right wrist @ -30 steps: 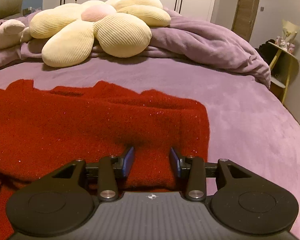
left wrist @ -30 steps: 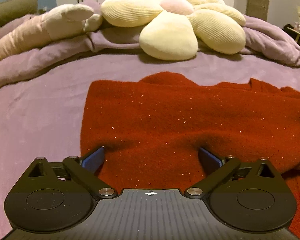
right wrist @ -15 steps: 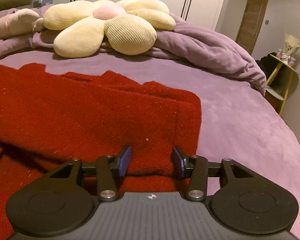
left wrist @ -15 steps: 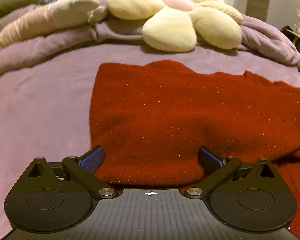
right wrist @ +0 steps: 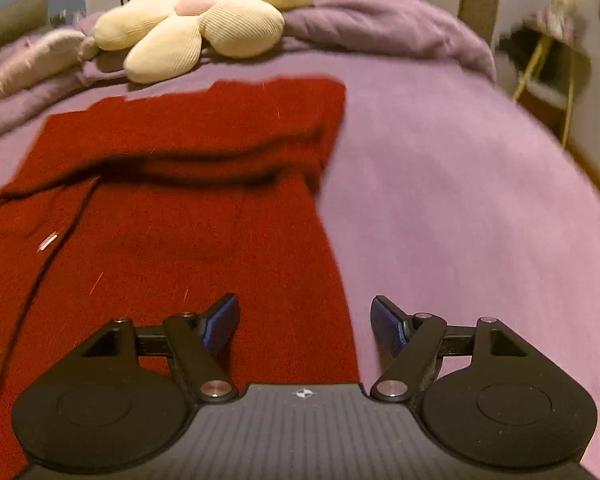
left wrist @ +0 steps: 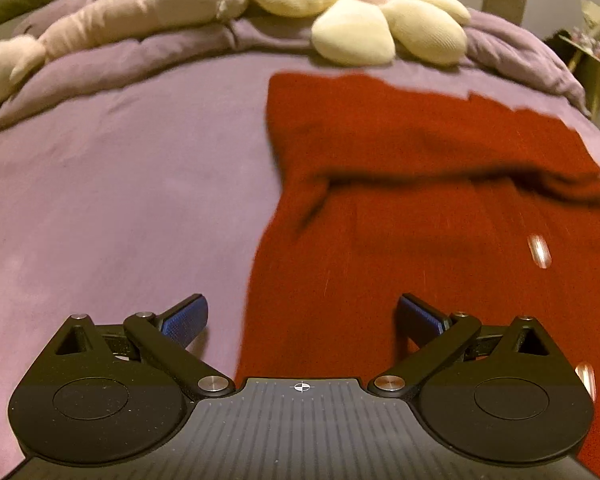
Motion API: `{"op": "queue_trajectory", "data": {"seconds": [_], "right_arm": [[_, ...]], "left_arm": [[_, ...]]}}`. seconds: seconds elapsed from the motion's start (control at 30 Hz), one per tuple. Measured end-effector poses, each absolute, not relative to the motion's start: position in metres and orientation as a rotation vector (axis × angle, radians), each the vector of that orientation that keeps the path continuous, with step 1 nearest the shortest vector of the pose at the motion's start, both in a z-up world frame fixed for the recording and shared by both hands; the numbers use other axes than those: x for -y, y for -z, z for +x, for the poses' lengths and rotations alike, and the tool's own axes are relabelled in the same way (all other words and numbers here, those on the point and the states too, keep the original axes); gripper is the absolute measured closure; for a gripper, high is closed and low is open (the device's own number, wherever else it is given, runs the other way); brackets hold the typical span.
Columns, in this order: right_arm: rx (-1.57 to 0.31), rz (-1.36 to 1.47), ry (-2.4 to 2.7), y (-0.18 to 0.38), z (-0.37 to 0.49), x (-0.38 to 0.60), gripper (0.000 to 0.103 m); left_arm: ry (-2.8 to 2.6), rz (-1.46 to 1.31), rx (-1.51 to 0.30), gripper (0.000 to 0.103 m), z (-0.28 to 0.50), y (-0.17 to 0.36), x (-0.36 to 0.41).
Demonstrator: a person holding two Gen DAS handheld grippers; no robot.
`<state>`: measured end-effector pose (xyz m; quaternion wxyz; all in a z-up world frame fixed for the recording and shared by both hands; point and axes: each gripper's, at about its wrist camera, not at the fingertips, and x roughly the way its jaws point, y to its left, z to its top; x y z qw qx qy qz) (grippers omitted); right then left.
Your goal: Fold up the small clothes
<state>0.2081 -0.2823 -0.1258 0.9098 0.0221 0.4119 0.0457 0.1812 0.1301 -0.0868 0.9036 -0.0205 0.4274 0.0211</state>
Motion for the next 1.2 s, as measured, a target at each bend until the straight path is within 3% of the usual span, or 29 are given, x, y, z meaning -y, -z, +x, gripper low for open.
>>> {"op": "queue_trajectory", "data": {"seconds": [0.2,0.33,0.47,0.57,0.6,0.7,0.77,0.9,1.0,1.1,1.2], "right_arm": [[-0.929,0.109,-0.143,0.118,0.105,0.316,0.029],[-0.963,0.102,-0.149,0.115,0.081,0.326,0.029],[-0.976,0.172,-0.176,0.117,0.077,0.334,0.030],[-0.984,0.226,-0.196,0.120,0.077,0.339,0.045],[-0.985,0.228,-0.195,0.120,0.077,0.340,0.054],[-0.979,0.242,-0.198,0.115,0.075,0.347,0.075],[-0.976,0.267,-0.219,0.113,0.076,0.351,0.078],[-1.004,0.331,-0.236,0.118,0.081,0.357,0.076],[-1.041,0.420,-0.256,0.124,0.088,0.365,0.070],[-1.066,0.447,-0.270,0.126,0.094,0.367,0.070],[-1.095,0.415,-0.276,0.124,0.098,0.365,0.077]], "left_arm": [[0.003,-0.100,-0.972,0.000,0.106,0.086,-0.150],[0.034,-0.222,-1.018,0.003,0.080,0.094,-0.161],[0.068,-0.379,-1.039,0.020,0.070,0.101,-0.174],[0.072,-0.437,-1.038,0.031,0.066,0.102,-0.175],[0.078,-0.438,-1.036,0.034,0.066,0.100,-0.175],[0.109,-0.434,-1.028,0.058,0.063,0.095,-0.175],[0.120,-0.443,-1.031,0.071,0.063,0.094,-0.176],[0.134,-0.506,-1.040,0.076,0.064,0.096,-0.184],[0.155,-0.530,-1.059,0.069,0.066,0.100,-0.187],[0.178,-0.522,-1.086,0.070,0.068,0.099,-0.188],[0.210,-0.460,-1.113,0.083,0.072,0.094,-0.184]]}}
